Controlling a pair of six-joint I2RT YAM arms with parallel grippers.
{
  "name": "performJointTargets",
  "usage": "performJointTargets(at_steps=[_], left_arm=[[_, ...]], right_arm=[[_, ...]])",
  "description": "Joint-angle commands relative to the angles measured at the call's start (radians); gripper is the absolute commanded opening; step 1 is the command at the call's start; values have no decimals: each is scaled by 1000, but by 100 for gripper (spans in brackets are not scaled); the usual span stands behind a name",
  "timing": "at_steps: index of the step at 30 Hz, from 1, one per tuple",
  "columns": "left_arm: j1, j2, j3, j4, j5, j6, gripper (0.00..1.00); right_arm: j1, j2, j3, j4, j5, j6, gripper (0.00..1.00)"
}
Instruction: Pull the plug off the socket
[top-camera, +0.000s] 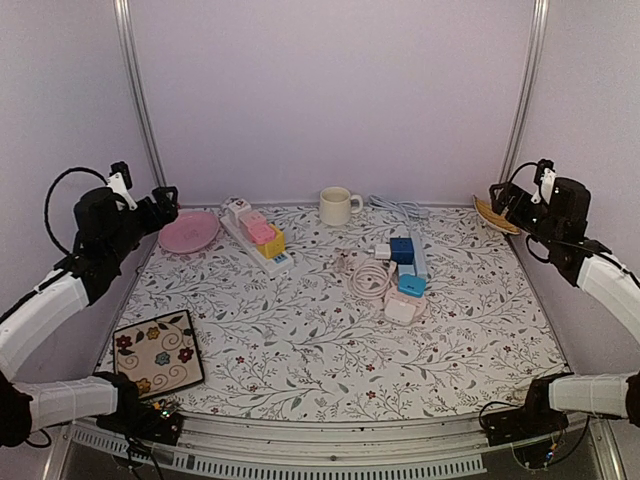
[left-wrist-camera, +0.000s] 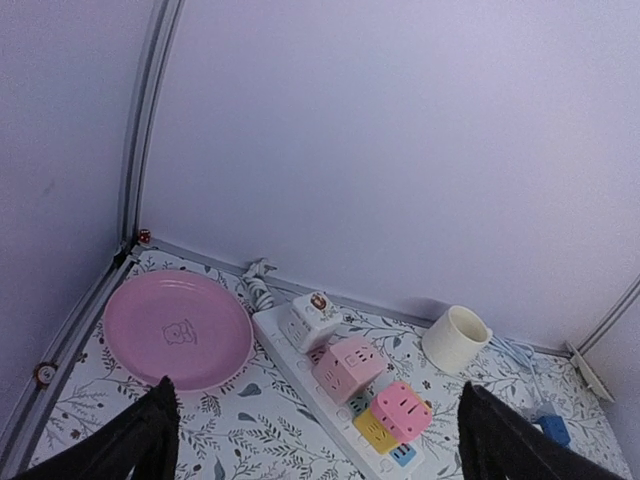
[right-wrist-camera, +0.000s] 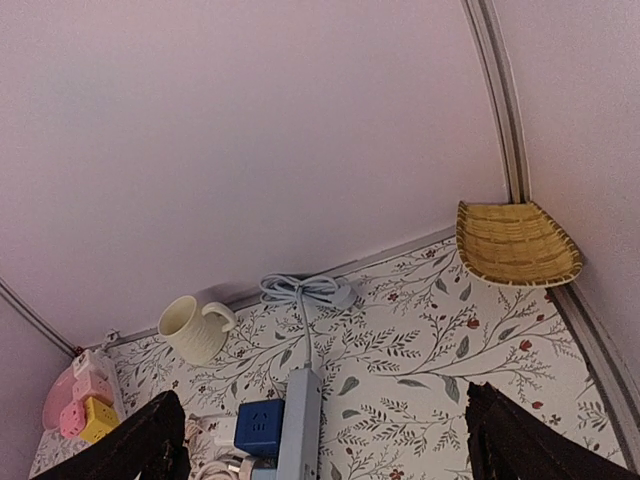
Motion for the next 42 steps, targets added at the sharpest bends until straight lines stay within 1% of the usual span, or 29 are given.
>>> performJointTargets(at_steps=[1,4,7,10,13,17,19,21,26,30,36,42], left_arm=[[6,2,-42,-32,30,-101,97],[-4,19,-58,-39,96,-112,97],[-52,42,-91,-41,135,-125,97],[-146,68,-128,-34,114,-116,97],[-232,89,-153,-28,87,-114,97],[-316,109,-176,-24,79,-105,97],[-353,126,-182,-22,76,-82,97],[-385,146,-190,-14,77,-61,97],[-417,145,-239,42,87,-20,97],[-420,120,-296,98,68,-10,97],[-421,115,-336,143,45,4,97],[-422,107,-376,199,37,13,97]], right_arm=[[-3,23,-21,-64,-112,71,99],[20,71,-44,-68,-139,63,99],[98,113,-63,-69,-101,64,99],[209,169,-75,-68,-36,66,99],[279,236,-86,-47,-28,88,99],[376,342,-50,-70,27,90,99],[397,393,-36,-77,50,89,99],[397,442,-38,-55,32,94,99],[401,539,-35,5,-67,95,99],[414,585,-40,47,-101,106,99],[469,627,-33,76,-100,124,99],[594,627,-28,75,-57,196,99]])
